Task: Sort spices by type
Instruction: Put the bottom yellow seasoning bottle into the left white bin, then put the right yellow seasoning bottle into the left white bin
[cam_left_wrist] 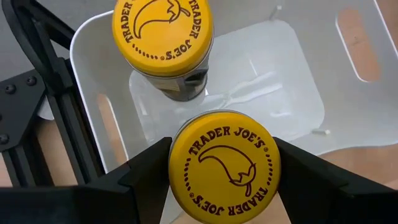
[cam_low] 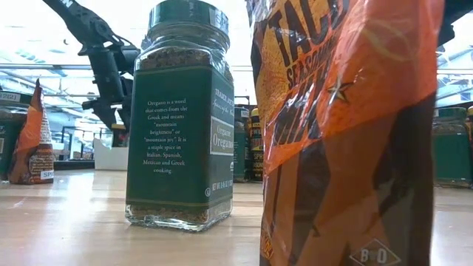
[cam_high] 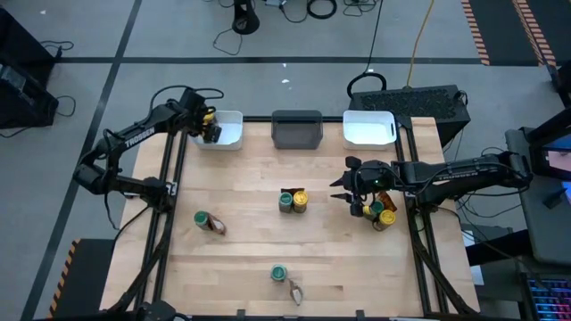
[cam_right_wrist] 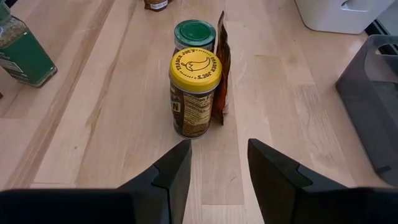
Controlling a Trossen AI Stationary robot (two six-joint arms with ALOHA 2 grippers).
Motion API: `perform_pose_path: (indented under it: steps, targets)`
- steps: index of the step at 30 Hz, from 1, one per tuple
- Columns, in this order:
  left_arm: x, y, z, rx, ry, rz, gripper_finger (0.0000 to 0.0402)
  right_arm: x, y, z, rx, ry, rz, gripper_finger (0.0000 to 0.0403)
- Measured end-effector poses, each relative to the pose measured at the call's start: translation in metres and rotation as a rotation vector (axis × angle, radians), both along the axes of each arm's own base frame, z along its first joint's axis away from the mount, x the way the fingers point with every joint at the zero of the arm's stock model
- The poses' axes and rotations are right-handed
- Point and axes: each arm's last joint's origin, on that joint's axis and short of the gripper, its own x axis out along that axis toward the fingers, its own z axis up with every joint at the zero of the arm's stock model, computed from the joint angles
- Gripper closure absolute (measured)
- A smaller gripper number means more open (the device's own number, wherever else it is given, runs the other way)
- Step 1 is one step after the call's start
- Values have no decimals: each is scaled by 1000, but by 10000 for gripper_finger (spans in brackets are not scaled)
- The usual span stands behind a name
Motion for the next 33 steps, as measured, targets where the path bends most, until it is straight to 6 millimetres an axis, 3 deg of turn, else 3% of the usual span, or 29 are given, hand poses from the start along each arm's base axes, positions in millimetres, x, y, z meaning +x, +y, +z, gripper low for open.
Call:
perform_pose_path:
  steps: [4, 17, 24, 33]
  targets:
    - [0, 0, 0, 0, 0, 0, 139, 0, 0, 0, 1, 0, -1, 261]
    - [0, 0, 0, 8, 12, -21, 42, 0, 0, 0, 1, 0, 0, 261]
    - [0, 1, 8, 80, -3, -17, 37, 0, 0, 0, 5, 0, -2, 261]
    - [-6, -7, 40, 289, -75, 21, 37, 0, 0, 0, 8, 1, -5, 261]
